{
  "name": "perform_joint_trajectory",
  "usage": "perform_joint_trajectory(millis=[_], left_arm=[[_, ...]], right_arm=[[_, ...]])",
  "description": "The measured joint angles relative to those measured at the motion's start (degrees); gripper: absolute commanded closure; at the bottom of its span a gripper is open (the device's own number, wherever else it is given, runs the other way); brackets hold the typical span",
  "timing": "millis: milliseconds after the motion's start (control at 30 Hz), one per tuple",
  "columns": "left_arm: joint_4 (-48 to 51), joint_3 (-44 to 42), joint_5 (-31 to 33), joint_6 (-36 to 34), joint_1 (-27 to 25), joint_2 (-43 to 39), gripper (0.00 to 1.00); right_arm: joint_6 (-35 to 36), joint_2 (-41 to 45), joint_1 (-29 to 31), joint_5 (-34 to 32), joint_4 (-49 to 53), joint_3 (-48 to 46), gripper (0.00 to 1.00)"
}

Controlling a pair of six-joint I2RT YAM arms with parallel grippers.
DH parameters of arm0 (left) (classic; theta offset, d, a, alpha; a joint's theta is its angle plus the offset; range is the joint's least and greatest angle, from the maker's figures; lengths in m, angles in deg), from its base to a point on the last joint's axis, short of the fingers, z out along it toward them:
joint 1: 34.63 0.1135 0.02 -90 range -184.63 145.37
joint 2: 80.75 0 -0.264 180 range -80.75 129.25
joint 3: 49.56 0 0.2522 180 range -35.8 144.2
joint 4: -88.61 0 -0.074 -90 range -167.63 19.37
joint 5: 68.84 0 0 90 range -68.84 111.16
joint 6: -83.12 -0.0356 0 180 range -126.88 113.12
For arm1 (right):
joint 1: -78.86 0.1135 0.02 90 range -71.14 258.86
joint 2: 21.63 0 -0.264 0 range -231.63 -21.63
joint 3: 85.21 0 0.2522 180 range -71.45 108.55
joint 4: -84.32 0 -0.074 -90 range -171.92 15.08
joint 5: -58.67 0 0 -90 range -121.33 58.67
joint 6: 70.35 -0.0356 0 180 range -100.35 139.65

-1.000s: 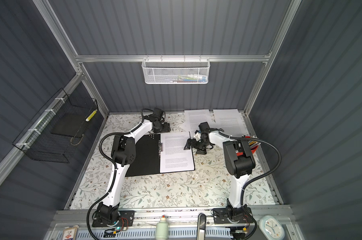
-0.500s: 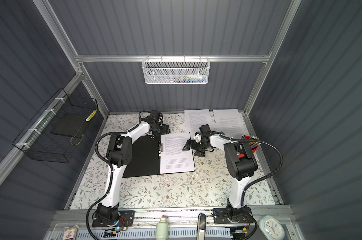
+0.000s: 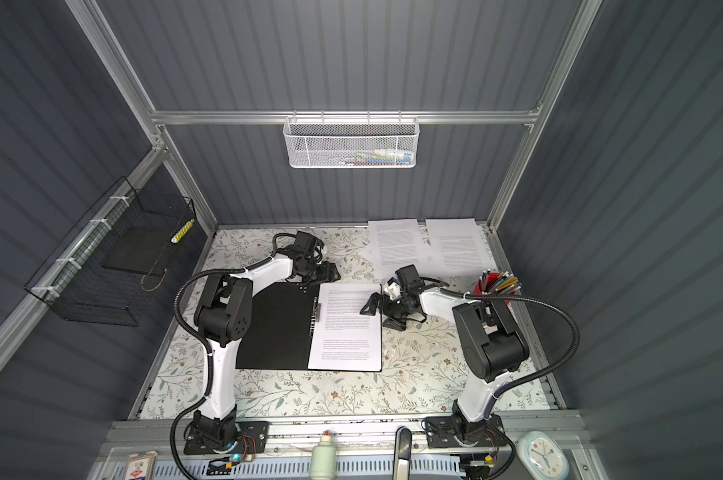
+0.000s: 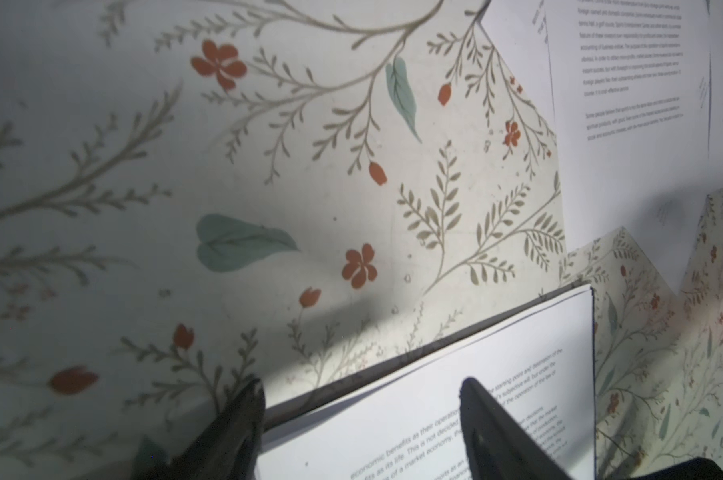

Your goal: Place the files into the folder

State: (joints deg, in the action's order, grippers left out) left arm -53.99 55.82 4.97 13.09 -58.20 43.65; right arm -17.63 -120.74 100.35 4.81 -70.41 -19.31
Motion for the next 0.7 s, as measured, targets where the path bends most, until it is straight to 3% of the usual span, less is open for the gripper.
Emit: perform_joint_trajectory(millis=[333, 500, 533, 567, 700], left_arm=[[2.7, -7.7, 0.8, 2.6, -0.9, -6.4, 0.23], [8.2, -4.1, 5.8, 2.3, -0.9, -8.2, 0.16], [9.0, -3.1, 7.1, 2.0, -0.9, -9.1, 0.03], [10.0, -2.1, 8.7, 1.5, -0.9, -10.4, 0.00], [11.3, 0.1, 13.6, 1.4, -0.9, -16.6, 0.00]], right_arm=[[-1.6, 5.7, -0.3, -7.8, 2.7, -0.4, 0.01], [1.4, 5.8, -2.4, -11.1, 8.7, 9.2, 0.01], [2.1, 5.3, -3.3, -11.7, 9.8, 11.9, 0.01], [2.9, 4.6, -4.3, -12.2, 10.5, 14.4, 0.01], [5.0, -1.4, -8.7, -13.1, 13.6, 23.7, 0.01]])
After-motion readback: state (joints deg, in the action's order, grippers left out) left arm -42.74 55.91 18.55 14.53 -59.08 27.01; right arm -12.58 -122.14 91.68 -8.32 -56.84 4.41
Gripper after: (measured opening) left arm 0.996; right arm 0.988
